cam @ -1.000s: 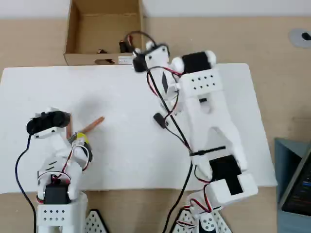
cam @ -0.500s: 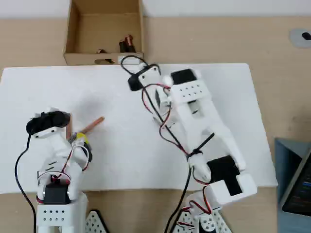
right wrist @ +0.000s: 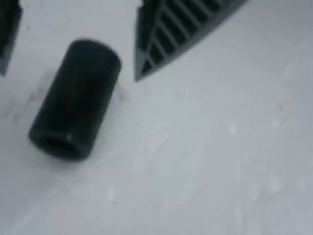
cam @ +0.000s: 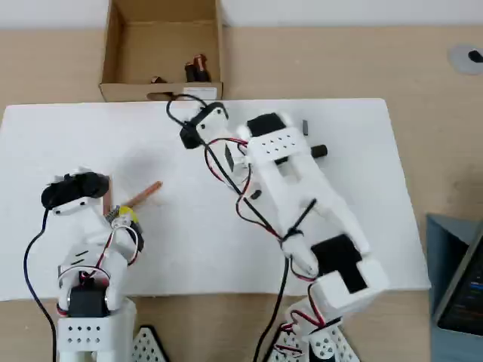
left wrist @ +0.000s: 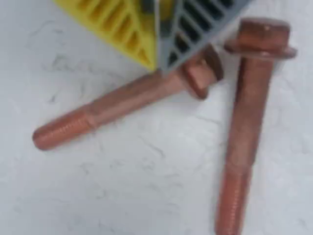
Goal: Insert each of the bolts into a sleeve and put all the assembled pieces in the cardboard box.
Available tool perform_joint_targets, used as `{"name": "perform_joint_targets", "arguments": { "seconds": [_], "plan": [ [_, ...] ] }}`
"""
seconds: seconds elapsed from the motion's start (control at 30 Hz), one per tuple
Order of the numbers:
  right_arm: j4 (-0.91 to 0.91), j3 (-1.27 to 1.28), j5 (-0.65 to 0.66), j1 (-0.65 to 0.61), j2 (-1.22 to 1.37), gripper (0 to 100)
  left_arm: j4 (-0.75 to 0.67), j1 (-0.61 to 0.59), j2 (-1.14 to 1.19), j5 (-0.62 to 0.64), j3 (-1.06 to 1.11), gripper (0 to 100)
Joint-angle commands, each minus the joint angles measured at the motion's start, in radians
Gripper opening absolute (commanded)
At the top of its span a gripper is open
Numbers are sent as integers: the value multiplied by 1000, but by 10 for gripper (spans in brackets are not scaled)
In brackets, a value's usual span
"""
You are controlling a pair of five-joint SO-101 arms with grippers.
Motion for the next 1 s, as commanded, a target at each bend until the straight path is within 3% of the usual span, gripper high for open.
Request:
{"name": "perform_joint_targets", "arguments": {
  "seconds": [0.0, 0.33, 0.5, 0.6, 0.97],
  "plan": [
    [-37, -4, 6, -4, 21, 189, -6, -9, -8, 0, 3, 2],
    [-60, 1, 6, -4, 137, 182, -6, -9, -8, 0, 3, 2],
    [-60, -5, 6, -4, 197, 54, -6, -9, -8, 0, 3, 2],
    [-60, -5, 15, -4, 202, 32, -6, -9, -8, 0, 3, 2],
    [-6, -7, -26, -8, -47, 10, -6, -9, -8, -8, 3, 2]
  ]
}}
